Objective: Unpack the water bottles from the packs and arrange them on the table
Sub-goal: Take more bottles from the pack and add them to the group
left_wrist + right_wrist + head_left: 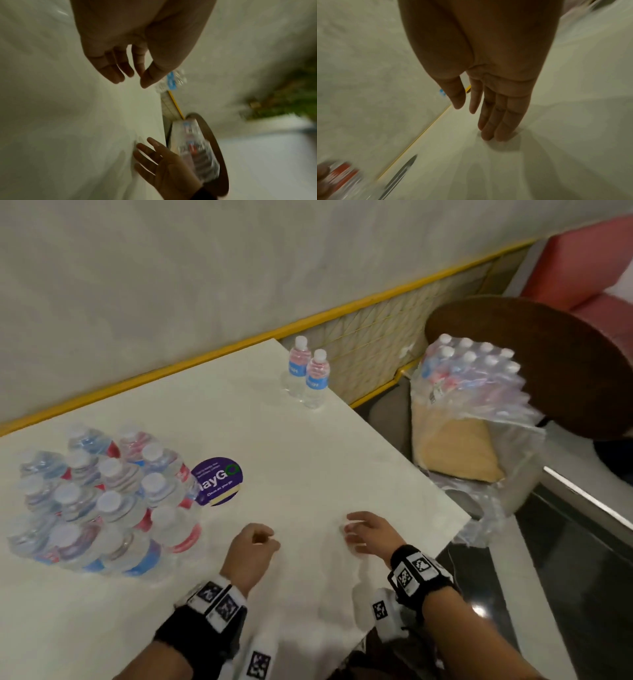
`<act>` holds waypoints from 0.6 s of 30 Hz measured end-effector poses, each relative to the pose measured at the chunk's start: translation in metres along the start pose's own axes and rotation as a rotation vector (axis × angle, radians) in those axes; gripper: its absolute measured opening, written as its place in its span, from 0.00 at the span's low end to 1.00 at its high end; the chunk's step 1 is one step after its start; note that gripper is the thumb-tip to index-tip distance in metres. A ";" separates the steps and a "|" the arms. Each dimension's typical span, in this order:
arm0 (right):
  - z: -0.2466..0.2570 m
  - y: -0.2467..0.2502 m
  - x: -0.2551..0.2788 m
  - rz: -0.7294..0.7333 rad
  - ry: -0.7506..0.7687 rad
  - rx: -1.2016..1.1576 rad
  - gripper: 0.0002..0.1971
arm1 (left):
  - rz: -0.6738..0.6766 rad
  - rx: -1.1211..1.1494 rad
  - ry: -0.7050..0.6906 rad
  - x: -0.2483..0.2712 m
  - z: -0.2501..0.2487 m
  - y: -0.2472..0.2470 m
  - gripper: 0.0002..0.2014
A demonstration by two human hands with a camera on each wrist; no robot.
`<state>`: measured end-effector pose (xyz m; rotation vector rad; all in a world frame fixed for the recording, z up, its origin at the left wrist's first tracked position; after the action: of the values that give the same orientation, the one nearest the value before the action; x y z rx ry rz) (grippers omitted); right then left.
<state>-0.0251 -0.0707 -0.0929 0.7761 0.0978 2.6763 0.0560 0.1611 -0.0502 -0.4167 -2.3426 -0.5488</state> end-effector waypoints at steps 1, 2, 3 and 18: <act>-0.003 0.021 -0.001 -0.052 -0.004 -0.015 0.13 | 0.007 -0.088 -0.095 -0.001 -0.025 -0.019 0.09; -0.005 0.039 -0.001 -0.088 -0.005 -0.024 0.13 | 0.014 -0.173 -0.184 -0.002 -0.050 -0.039 0.10; -0.006 0.056 -0.001 -0.115 -0.006 -0.037 0.12 | 0.023 -0.242 -0.273 -0.004 -0.074 -0.061 0.10; 0.060 0.271 -0.047 -0.383 0.164 -0.003 0.08 | 0.078 -0.844 -0.825 -0.030 -0.274 -0.326 0.24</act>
<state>-0.0407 -0.3426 -0.0222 0.4773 0.2554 2.3668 0.0871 -0.2580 0.0259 -1.3129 -2.7006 -1.5657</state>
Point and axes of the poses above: each hand's wrist, its own x-axis away from the middle knuckle, its own y-axis out of the back of the hand, z = x × y, the point moved 5 cm from there along -x, towards the middle knuckle, and after that the axes turned 10 degrees about y, right-handed, at the moved point
